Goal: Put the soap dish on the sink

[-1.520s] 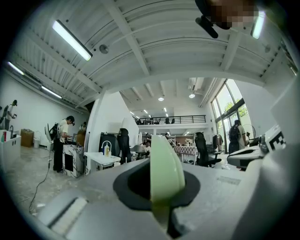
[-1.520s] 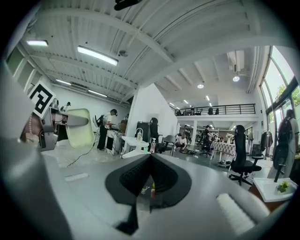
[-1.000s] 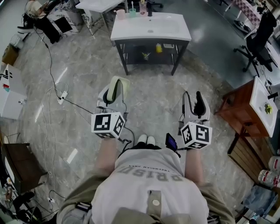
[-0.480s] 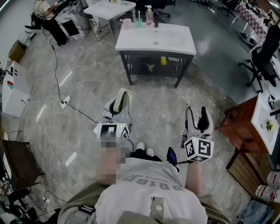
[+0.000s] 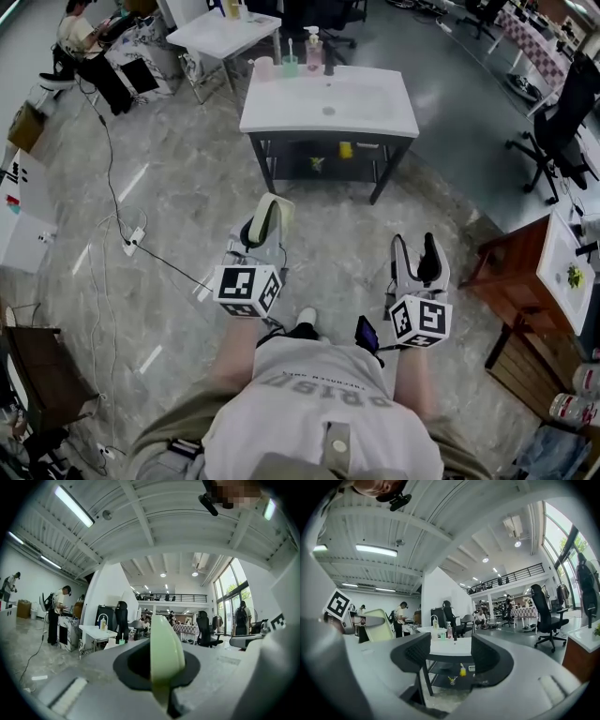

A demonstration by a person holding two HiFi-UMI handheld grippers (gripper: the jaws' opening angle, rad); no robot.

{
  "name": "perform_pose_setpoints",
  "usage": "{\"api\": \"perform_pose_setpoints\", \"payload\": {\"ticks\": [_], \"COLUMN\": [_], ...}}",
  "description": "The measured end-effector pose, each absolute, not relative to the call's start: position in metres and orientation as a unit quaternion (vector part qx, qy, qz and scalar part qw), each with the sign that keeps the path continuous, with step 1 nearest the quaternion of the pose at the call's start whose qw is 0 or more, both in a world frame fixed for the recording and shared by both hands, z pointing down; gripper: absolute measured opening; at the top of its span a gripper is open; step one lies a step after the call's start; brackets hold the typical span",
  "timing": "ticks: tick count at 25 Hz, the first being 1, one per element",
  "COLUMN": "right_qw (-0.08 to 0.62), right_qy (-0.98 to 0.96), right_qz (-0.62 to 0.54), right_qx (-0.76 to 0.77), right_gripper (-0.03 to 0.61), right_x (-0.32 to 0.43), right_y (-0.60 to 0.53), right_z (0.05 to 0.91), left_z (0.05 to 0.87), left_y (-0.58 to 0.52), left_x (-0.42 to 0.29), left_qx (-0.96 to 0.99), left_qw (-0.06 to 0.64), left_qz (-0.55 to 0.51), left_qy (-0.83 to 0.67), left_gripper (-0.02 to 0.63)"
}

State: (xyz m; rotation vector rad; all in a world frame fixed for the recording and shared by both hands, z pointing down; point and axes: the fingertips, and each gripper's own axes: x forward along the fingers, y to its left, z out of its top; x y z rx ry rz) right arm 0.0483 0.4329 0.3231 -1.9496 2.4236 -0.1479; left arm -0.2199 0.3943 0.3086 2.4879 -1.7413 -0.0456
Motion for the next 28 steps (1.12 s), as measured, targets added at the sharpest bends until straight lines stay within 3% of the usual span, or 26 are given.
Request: {"api": "perform_pose_setpoints", "payload": {"ticks": [7,17,28], "right_qw": [0.014,-0.008,-0.014], "right_qy": [0.771,0.771,0.790], "right_qz": [-0.042,-0.059,-0.056], "right_qx": [-0.635,-0.634,-0.611], "right_gripper": [0.275,0.275,0.275], "right_x": [0.034,0.022,0.053], "right_y": [0.392,0.367,0.312], "right_z": [0.315,0.329,0.331], "left_z": [0.296,0.328,0.330], "left_y": [0.343,0.324,0.282], "left_x": [-0.239,-0.253,-0.225], "left_qx": [0.822,0.816,0.798], "left_qw": [0.042,0.085,0.085], "left_qz": [-0.031,-0.017,-0.031], "left_qy": [-0.567,-0.572,-0.595], "left_gripper": [0.012,0.012,0.012]}}
